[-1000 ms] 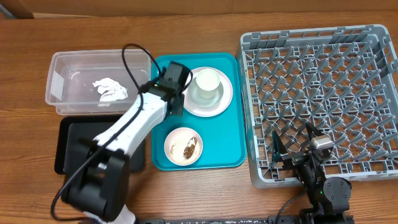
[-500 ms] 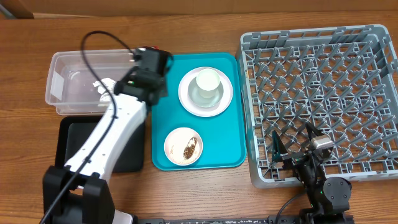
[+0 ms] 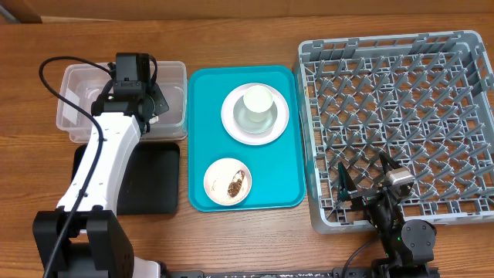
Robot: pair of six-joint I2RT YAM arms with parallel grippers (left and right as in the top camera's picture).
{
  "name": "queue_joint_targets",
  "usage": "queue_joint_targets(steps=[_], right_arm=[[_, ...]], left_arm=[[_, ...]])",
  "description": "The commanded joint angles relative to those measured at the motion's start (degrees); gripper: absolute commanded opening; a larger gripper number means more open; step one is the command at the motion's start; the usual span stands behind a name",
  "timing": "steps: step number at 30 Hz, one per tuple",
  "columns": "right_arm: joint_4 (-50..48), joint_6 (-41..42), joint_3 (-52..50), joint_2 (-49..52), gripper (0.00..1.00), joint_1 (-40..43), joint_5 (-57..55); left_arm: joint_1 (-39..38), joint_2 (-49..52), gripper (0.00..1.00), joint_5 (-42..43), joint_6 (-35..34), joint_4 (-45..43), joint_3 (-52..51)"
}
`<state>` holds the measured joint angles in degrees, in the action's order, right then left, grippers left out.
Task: Sort waste into correct bins and load items into the dishwasher
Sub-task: 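Carry the wrapper left and drop it into the clear bin, then move the left gripper to the rim of the pink bowl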
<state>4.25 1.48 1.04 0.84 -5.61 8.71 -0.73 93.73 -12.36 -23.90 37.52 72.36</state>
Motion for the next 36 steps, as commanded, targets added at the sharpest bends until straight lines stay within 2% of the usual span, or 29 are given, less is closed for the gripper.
queue_joint_targets(steps=[1,5,9,12,15,18,19,23,31,36], right_arm=[[-0.26,-0.15,-0.59,-0.68,1.00,0.44,-0.33],[-0.26,-0.13,-0.59,-0.68,1.00,0.44,-0.33],[-0.26,-0.15,-0.59,-0.68,1.00,0.44,-0.33],[-0.26,-0.15,-0.59,-0.68,1.00,0.44,-0.33],[-0.26,-0.15,-0.59,-0.68,1.00,0.44,-0.33],[-0.26,-0.15,-0.59,-0.68,1.00,0.44,-0.33],[-0.26,-0.15,-0.59,-0.68,1.00,0.44,-0.33],[-0.26,-0.15,-0.59,-0.68,1.00,0.44,-0.33],[-0.26,-0.15,-0.59,-0.68,1.00,0.44,-0.33],[-0.26,-0.15,-0.59,-0.68,1.00,0.44,-0.33]], left_arm=[[0.13,0.66,0.49,1.51,-0.76,-0.02,0.76],[-0.04,0.24,0.52,3.21,-0.76,1.68,0.79],[-0.09,-1.75,0.57,9.94,-0.76,3.91,0.79],[-0.09,-5.01,0.61,25.86,0.46,5.62,0.79],[-0.20,-6.88,0.63,42.18,4.59,5.64,0.79],[-2.12,-7.21,0.63,59.17,5.95,6.49,0.76],[-3.26,-7.19,0.63,60.57,5.92,7.69,0.76],[-10.34,-7.17,0.63,55.58,5.88,12.28,0.74],[-34.42,-7.15,0.60,30.32,-0.90,15.43,0.61],[-46.05,-7.15,0.60,14.10,-8.98,17.11,0.59]])
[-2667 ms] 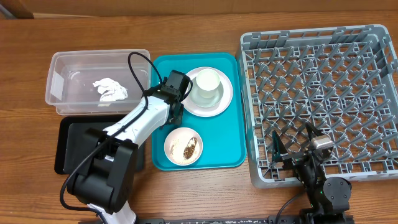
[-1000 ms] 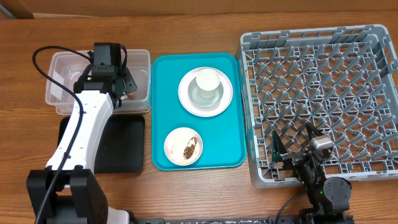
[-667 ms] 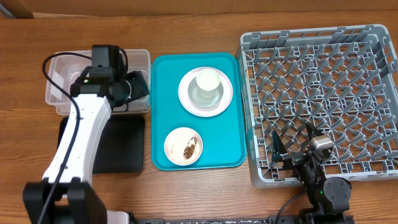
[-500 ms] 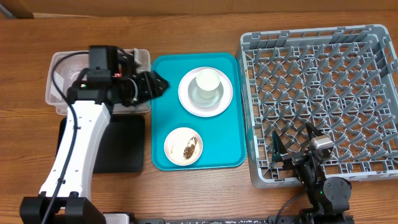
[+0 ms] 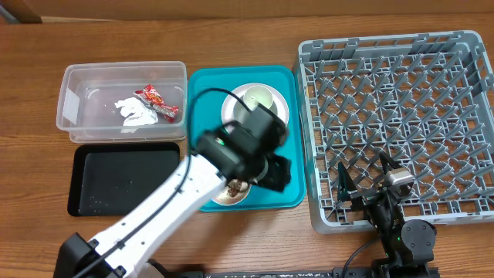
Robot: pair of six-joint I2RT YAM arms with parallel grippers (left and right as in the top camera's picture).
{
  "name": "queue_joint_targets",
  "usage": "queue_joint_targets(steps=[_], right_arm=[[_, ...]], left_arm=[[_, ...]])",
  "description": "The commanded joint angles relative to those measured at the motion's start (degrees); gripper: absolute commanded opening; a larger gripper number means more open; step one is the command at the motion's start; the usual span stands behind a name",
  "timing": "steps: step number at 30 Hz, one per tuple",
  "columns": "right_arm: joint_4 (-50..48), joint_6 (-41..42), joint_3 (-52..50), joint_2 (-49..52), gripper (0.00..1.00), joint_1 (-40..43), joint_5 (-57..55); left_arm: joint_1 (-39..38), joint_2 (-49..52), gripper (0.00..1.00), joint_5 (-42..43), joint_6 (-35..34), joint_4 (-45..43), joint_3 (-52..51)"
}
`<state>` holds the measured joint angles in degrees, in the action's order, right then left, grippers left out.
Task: Sort waste into correct bins and load items into the dishwasher
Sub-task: 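Move the left gripper to the rim of the pink bowl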
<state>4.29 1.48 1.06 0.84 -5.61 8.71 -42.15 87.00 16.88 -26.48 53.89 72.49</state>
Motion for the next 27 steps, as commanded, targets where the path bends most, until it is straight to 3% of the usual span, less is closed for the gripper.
queue_joint_targets(steps=[1,4,5,6,12,13,14,15,16,17,19,27], right_arm=[[-0.31,-0.15,-0.61,-0.68,1.00,0.44,-0.33],[-0.31,-0.15,-0.61,-0.68,1.00,0.44,-0.33],[-0.31,-0.15,-0.61,-0.68,1.00,0.44,-0.33],[-0.31,-0.15,-0.61,-0.68,1.00,0.44,-0.33],[-0.31,-0.15,-0.61,-0.68,1.00,0.44,-0.33],[-0.31,-0.15,-0.61,-0.68,1.00,0.44,-0.33],[-0.31,-0.15,-0.61,-0.68,1.00,0.44,-0.33],[-0.31,-0.15,-0.61,-0.68,1.00,0.44,-0.33],[-0.31,-0.15,-0.61,-0.68,1.00,0.44,-0.33],[-0.31,-0.13,-0.61,-0.68,1.00,0.44,-0.33],[-0.31,-0.15,-0.61,-0.68,1.00,0.44,-0.33],[-0.31,-0.15,-0.61,-0.68,1.00,0.44,-0.33]], left_arm=[[-5.79,-0.42,0.61,-17.46,-7.41,1.03,0.44],[-8.22,-0.39,0.75,-22.29,-12.22,2.84,0.33],[-8.72,-0.37,0.84,-22.75,-13.75,3.30,0.22],[-9.14,-0.33,1.00,-22.86,-14.84,3.41,-0.04],[-9.62,-0.11,1.00,-22.86,-15.13,3.26,-0.76],[-9.64,-0.11,0.91,-22.86,-14.53,3.30,-0.76],[-9.64,-0.11,0.75,-22.86,-14.16,3.32,-0.76],[-9.68,-0.11,0.47,-22.86,-14.23,3.32,-0.79],[-9.77,-0.11,0.32,-22.84,-14.29,3.28,-0.87],[-9.84,-0.11,0.19,-22.86,-14.82,3.08,-1.11],[-9.99,-0.11,0.04,-23.12,-16.22,2.56,-1.79],[-9.99,-0.11,0.04,-24.00,-19.10,-1.57,-7.34]])
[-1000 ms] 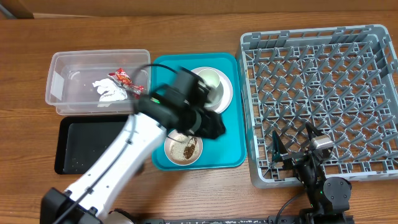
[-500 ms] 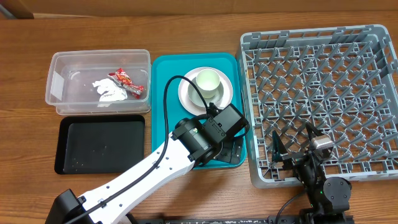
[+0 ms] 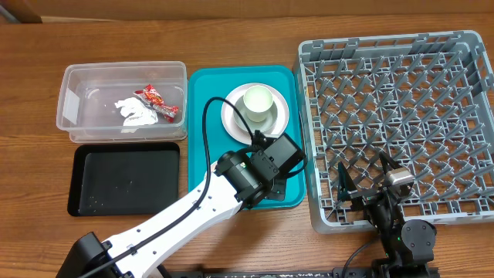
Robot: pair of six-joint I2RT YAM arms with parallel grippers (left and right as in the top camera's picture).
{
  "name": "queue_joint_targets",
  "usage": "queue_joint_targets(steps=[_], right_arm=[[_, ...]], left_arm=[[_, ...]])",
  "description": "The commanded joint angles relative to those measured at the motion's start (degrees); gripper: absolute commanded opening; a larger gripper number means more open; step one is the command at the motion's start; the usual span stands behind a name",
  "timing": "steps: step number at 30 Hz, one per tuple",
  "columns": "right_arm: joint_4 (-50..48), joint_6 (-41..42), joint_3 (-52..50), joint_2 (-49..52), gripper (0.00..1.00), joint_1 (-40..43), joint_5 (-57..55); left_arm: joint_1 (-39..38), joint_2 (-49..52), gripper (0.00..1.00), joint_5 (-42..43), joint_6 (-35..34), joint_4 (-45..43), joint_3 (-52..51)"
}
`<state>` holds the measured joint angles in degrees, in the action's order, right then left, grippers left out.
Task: Sort waste into correct bins and load items into the dishwasher
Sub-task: 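Move the left gripper to the rim of the pink bowl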
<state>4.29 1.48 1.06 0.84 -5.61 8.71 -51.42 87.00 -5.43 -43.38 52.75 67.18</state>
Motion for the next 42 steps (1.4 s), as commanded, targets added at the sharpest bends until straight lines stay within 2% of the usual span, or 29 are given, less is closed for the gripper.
queue_joint_targets(steps=[1,4,7,8,26,42], right_arm=[[-0.31,-0.15,-0.61,-0.68,1.00,0.44,-0.33],[-0.31,-0.15,-0.61,-0.68,1.00,0.44,-0.33],[-0.31,-0.15,-0.61,-0.68,1.00,0.44,-0.33],[-0.31,-0.15,-0.61,-0.68,1.00,0.44,-0.33],[-0.31,-0.15,-0.61,-0.68,1.00,0.44,-0.33],[-0.31,-0.15,-0.61,-0.68,1.00,0.44,-0.33]], left_arm=[[-0.74,-0.11,0.04,-1.84,-2.80,-0.59,-2.78],[-0.74,-0.11,0.05,-2.54,-3.85,-0.81,-4.42],[-0.74,-0.11,0.22,-4.61,-3.85,-1.25,-5.79],[-0.74,-0.11,0.23,-5.75,-3.85,-1.29,-6.10],[-0.68,-0.11,0.23,-9.86,-3.78,-7.08,-11.43],[0.22,2.80,0.29,-6.71,-0.90,-8.92,-11.63]])
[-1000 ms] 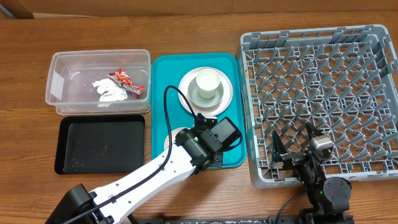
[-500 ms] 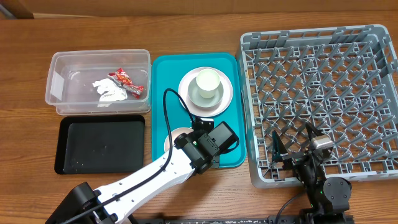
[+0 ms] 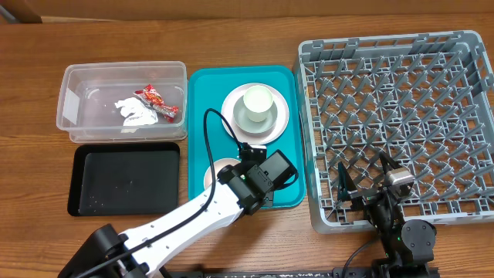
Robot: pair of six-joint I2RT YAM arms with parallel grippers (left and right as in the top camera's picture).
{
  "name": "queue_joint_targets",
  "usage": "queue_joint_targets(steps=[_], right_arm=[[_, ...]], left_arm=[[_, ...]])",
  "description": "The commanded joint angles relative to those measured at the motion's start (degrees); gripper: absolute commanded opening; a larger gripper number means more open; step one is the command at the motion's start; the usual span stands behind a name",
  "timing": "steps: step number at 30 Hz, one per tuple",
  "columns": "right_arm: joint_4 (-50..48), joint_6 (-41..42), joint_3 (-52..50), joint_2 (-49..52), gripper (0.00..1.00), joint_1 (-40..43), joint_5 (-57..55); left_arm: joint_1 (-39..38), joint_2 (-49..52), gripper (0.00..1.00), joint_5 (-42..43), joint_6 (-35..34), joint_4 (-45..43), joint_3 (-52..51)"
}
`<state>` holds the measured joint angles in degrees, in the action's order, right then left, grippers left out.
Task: Sort waste into correct bins and load items into the dishwasher
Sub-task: 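Move the left gripper to the rim of the pink bowl, then grip the pink bowl rim with the left gripper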
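Observation:
My left arm reaches from the front left onto the teal tray (image 3: pixel 202 85). Its left gripper (image 3: pixel 253 176) sits low over the small white bowl (image 3: pixel 217 171). Only the bowl's left rim shows and its food scraps are hidden. The fingers are under the wrist, so open or shut does not show. A white plate (image 3: pixel 234 127) carrying a pale green cup (image 3: pixel 256 103) stands at the tray's far end. My right gripper (image 3: pixel 363 179) rests open at the front edge of the grey dish rack (image 3: pixel 401 85).
A clear bin (image 3: pixel 77 100) at the far left holds a red wrapper (image 3: pixel 158 102) and crumpled white paper (image 3: pixel 135 114). A black tray (image 3: pixel 127 179) lies in front of it. The rack fills the right side of the wooden table.
The left wrist has shifted slightly toward the front of the teal tray, and the small bowl's left rim now shows beside it. The right arm has not moved.
The left gripper was first over the clear bin. Then it was above the teal tray by the small bowl, with a red wrapper and white paper lying in the bin. After that it hung over the bowl, and now sits lower on it.

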<state>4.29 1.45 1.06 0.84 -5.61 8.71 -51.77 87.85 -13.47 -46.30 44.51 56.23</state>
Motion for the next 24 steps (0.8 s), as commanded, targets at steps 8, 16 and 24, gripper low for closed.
queue_joint_targets(steps=[8,16,24], right_arm=[[-0.31,-0.13,-0.61,-0.68,1.00,0.44,-0.33],[-0.31,-0.13,-0.61,-0.68,1.00,0.44,-0.33],[-0.31,-0.13,-0.61,-0.68,1.00,0.44,-0.33]], left_arm=[[5.57,2.86,0.27,5.62,3.04,-1.14,-0.68],[5.73,3.69,0.26,7.43,4.59,-1.11,-0.68],[6.43,4.42,0.24,9.29,6.54,-1.46,-0.68]])
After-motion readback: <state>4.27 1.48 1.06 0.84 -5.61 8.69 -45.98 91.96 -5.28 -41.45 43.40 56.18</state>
